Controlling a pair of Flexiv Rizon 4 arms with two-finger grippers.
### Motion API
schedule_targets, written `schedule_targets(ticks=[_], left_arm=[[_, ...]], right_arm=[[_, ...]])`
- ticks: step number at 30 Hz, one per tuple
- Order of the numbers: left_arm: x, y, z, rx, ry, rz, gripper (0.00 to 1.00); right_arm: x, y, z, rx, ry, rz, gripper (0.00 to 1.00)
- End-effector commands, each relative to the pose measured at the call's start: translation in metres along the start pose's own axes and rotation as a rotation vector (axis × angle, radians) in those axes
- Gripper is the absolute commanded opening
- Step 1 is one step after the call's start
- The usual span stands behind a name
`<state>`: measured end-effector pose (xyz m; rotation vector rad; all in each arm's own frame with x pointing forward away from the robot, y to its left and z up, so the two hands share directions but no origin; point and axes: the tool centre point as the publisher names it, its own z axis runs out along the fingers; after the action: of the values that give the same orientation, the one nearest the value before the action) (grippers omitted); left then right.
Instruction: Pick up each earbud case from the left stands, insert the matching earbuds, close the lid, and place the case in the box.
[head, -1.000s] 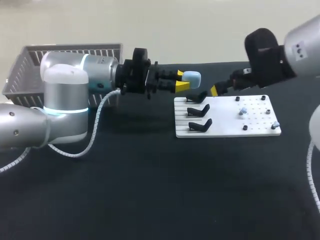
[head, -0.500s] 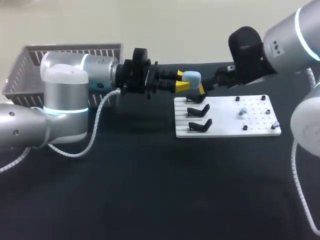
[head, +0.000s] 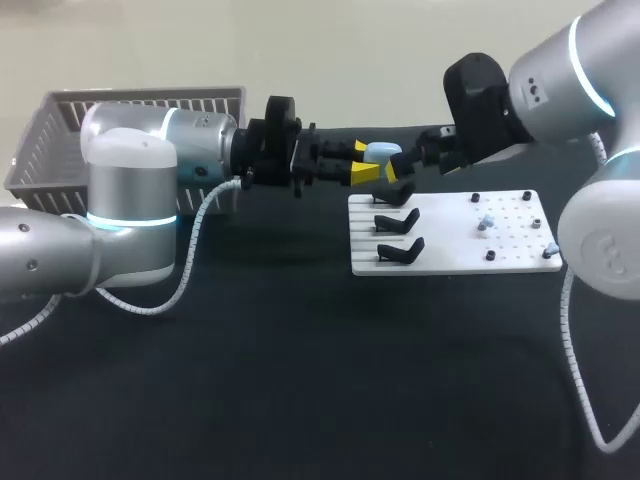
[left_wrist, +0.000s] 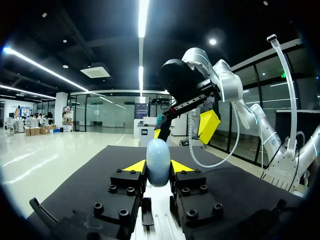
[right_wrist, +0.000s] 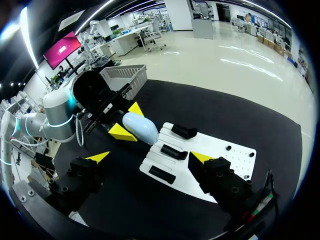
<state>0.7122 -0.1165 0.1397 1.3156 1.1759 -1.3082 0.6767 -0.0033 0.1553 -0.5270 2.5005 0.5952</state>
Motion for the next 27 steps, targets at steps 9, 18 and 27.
schedule_targets(ticks=[9,18,27], left_arm=[[0.001,-0.001,0.000,-0.004,-0.003,0.003,0.00],[0.001,-0.001,0.000,-0.004,-0.003,0.003,0.00],[0.001,-0.001,0.000,-0.004,-0.003,0.003,0.00]], right_arm=[[-0.007,-0.010,0.016,0.025,0.018,0.020,1.00],[-0.009,-0.013,0.020,0.025,0.016,0.028,1.00],[-0.012,-0.012,0.023,0.019,0.004,0.038,1.00]])
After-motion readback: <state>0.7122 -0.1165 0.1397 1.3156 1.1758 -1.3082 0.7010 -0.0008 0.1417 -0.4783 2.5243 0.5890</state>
